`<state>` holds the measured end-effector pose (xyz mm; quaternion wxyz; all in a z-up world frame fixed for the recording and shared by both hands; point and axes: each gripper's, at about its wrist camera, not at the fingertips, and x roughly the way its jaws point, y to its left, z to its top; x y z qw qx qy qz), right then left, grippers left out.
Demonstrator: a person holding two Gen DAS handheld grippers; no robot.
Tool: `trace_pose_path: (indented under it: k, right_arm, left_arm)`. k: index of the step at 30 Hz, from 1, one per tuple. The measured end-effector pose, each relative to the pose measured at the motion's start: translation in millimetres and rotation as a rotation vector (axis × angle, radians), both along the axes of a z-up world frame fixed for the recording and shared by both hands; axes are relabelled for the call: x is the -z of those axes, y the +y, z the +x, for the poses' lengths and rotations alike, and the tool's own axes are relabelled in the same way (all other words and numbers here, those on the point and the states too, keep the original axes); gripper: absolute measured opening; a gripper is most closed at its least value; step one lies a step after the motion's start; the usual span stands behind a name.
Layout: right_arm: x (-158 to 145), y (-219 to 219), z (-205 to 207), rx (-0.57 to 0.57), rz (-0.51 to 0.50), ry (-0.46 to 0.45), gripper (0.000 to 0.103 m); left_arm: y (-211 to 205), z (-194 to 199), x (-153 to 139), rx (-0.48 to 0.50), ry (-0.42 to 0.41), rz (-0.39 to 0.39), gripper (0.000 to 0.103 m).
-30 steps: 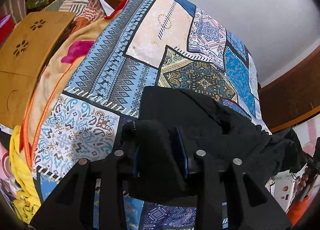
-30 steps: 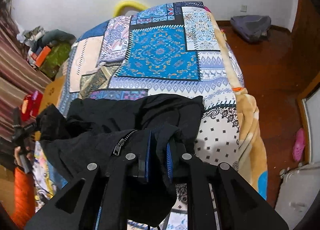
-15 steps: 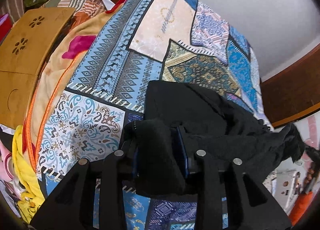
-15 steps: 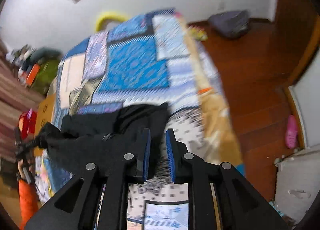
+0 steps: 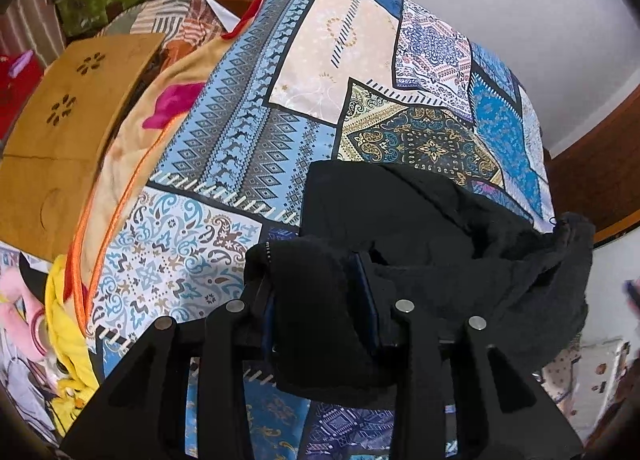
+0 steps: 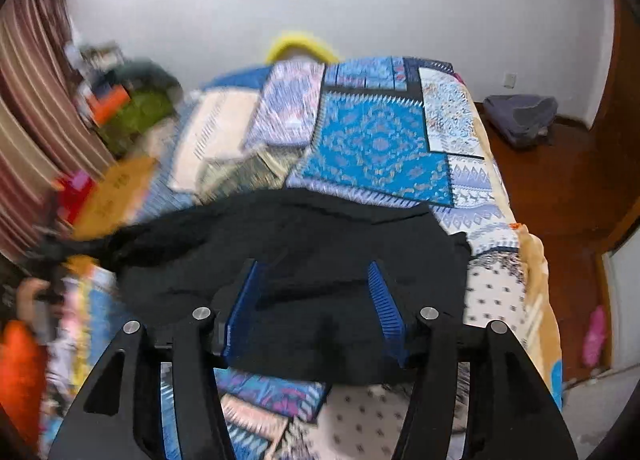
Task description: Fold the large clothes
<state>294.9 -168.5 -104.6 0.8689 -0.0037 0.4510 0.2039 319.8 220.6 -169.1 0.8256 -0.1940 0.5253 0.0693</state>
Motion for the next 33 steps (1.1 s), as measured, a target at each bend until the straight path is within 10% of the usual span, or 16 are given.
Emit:
trace_pose_path:
  k: [7,13,21,33]
  right_arm:
    - [80,57,23,-0.001,-0.144,0.134,0.053]
    - [90,58,30,0.030,-0.170,0.114,0.058]
    - [91,64,26,0.062,-0.178,0.118,0.064]
    - [36,52,-8,0.008,-0.067,0.008,0.064]
  left_arm:
    - [20,-5,-5,0.007,-0.009,-0.174,0.039]
    - [49,-16,-13,0.037,-0.039,-0.375,0.041]
    - [52,-42,-61,0.030,-0.136,-0.136,0.054]
    - [-68,-52,-58,0.278,-0.196,0.121,0.054]
